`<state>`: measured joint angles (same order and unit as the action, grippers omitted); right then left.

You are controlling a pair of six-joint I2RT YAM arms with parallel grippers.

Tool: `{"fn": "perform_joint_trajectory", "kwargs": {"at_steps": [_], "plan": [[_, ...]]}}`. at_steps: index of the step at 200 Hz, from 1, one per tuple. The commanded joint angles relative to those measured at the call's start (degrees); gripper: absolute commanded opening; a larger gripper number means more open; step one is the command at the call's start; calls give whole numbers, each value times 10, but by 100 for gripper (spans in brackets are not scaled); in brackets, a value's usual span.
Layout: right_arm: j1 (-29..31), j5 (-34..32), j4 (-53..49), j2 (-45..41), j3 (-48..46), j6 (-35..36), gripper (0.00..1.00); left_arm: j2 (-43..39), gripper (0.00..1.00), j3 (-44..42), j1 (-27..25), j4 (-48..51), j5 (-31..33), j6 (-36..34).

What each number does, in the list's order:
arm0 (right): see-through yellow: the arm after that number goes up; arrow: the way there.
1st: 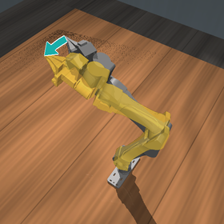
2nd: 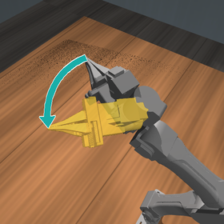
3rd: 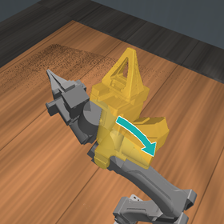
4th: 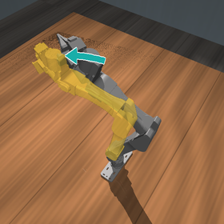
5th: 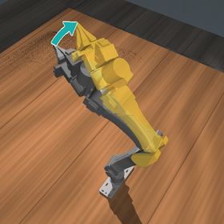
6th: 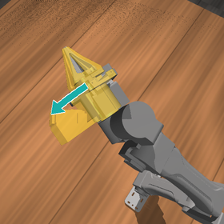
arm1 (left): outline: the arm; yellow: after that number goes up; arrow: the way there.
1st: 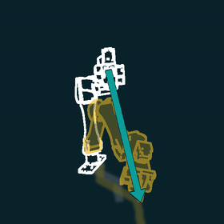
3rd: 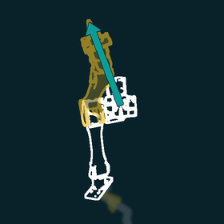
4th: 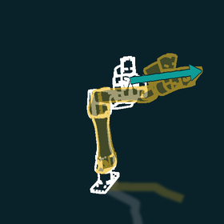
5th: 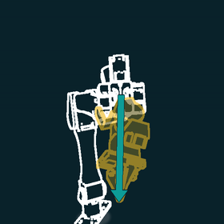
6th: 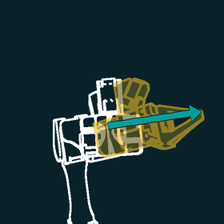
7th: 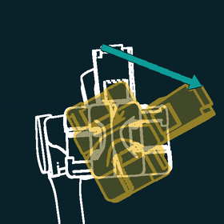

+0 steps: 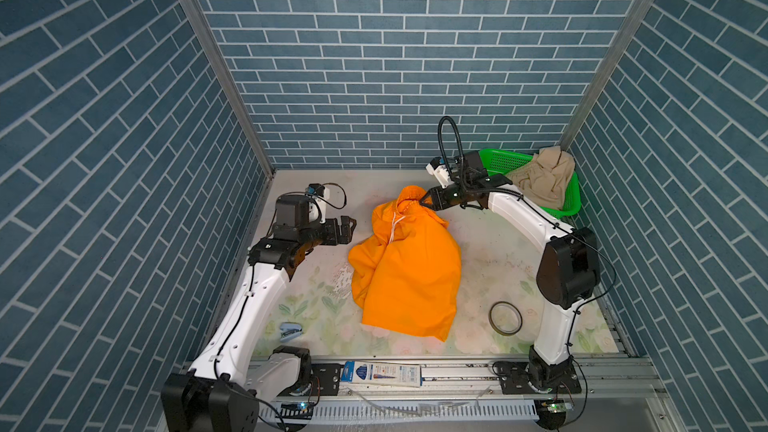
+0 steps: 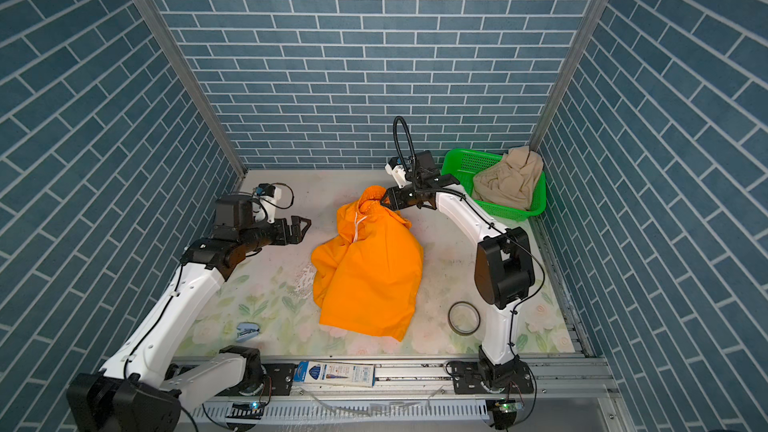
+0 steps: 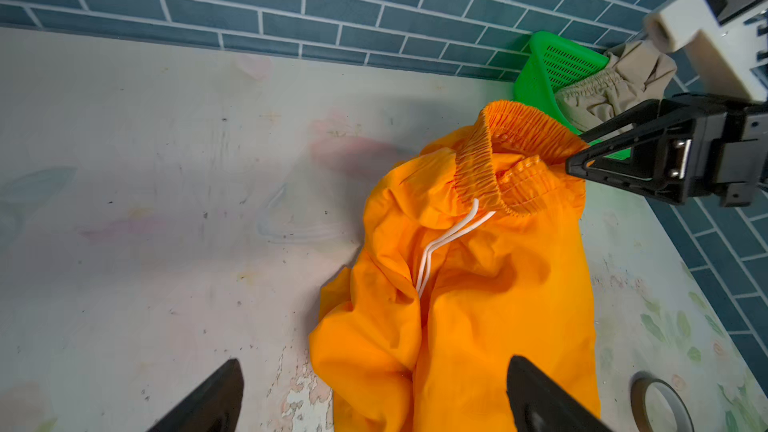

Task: Fold and stack the shorts
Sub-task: 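Lift the orange shorts onto the table while the left arm reaches forward, then grasp the waistband edge nearest the left gripper with the left gripper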

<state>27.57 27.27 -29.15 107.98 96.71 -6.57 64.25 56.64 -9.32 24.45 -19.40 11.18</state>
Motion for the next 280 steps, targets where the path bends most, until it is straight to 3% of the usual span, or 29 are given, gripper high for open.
{"fn": "perform_joint_trajectory", "kwargs": {"at_steps": [1, 40, 70, 109, 139, 182, 196, 207, 233, 239, 249, 280], "plan": [[-2, -61, -2, -86, -28, -1, 51, 44, 100, 16, -18, -74, -13, -10], [-1, -98, 15, -184, -171, -32, 55, 205, 100, 118, -77, -109, -32, -67], [0, -105, 101, -248, -317, -77, 59, 336, 100, 218, -104, -108, -88, -76], [1, -108, 220, -265, -461, -123, 61, 478, 100, 361, -148, -51, -67, -118], [1, -97, 297, -225, -481, -107, 63, 553, 100, 422, -155, -49, -72, -113], [4, -93, 425, -168, -485, -89, 62, 604, 97, 451, -156, -59, -11, -117], [5, -60, 435, -135, -463, -94, 59, 620, 85, 467, -156, -52, -24, -117], [8, -40, 438, -109, -447, -101, 51, 633, 69, 488, -156, -33, -28, -113], [15, -21, 461, -81, -434, -121, 3, 630, 16, 486, -156, -26, -10, -106], [15, -18, 458, -82, -433, -122, 0, 624, 7, 482, -156, -20, 4, -104], [15, -25, 451, -94, -435, -120, 0, 610, 0, 479, -154, -3, 25, -110], [4, -81, 398, -159, -447, -92, 0, 521, 0, 439, -131, 23, 101, -93]]}}
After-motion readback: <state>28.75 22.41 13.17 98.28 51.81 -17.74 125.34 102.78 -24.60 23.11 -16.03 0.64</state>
